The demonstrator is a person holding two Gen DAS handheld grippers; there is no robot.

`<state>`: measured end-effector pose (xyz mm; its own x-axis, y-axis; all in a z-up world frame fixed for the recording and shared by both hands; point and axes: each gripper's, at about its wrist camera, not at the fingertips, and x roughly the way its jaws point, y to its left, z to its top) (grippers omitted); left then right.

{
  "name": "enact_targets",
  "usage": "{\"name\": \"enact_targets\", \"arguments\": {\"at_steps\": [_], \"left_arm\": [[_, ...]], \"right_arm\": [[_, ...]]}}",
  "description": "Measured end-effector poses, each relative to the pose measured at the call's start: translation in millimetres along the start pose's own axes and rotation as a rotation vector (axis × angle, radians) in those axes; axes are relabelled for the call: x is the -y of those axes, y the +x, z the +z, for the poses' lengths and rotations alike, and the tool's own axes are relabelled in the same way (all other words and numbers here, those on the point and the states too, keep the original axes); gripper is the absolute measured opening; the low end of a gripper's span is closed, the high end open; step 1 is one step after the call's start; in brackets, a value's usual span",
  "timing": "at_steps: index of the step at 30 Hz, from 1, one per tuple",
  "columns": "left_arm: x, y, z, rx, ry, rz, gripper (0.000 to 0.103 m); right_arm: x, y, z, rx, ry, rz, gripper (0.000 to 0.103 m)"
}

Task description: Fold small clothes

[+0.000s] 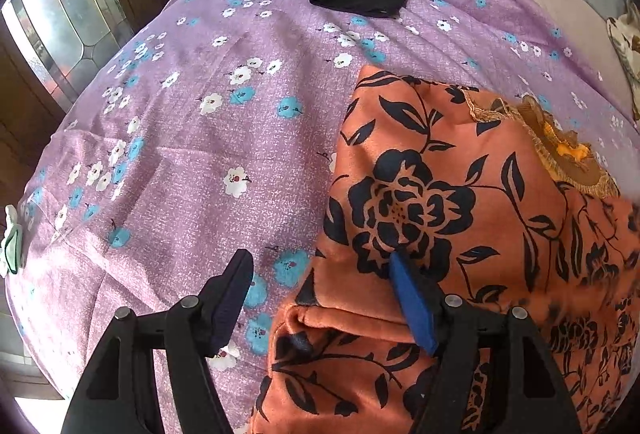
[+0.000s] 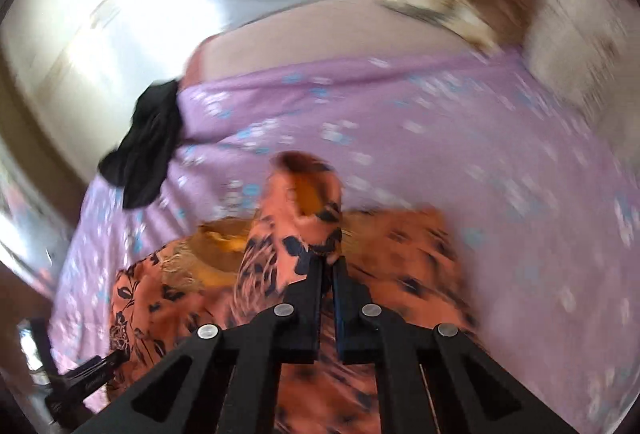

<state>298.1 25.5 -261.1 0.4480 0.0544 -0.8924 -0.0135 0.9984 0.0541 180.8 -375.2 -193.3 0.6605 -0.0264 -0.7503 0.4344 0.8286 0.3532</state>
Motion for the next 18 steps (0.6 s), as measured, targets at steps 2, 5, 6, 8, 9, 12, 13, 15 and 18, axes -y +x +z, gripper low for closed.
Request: {"name": "enact_targets", "arguments": {"at_steps": [2,5,6,8,9,12,13,15,18], "left_arm": [[4,-2,-2,0.014,0.021,0.025,0.071],[9,-7,-4,0.044,0.052,0.058,0.071],[10,-11,-5,0.063,0.062,0.065,0.071],[12,-20,-6,0.107,0.075,0.061,0.071],[14,-29,-6,0.151,0.083,0.065,0.071],[19,-46,-8,0.25,0.109,0.071,0.071],[21,-48,-8,0.26,0.114,0.061,0.071],[25,-45,-7,0.247,0.126,0.031,0.071],[33,-34,-8,0.201,0.145,0.016,0.071]], "right_arm": [[35,2,-15,-0.06,0.056,-0.035,0.005],[67,15,-36,-0.177,0.155,-0.047,0.006],[73,16,-38,-0.194,0.196,-0.033,0.006],[73,9,-34,-0.151,0.224,0.017,0.009],[67,1,-29,-0.1,0.209,0.048,0.009],[49,-20,-18,0.044,0.156,0.095,0.009],[43,-20,-14,0.069,0.141,0.083,0.016],[37,-11,-9,0.049,0.125,0.07,0.061],[38,3,-8,0.02,0.166,0.114,0.085]]}}
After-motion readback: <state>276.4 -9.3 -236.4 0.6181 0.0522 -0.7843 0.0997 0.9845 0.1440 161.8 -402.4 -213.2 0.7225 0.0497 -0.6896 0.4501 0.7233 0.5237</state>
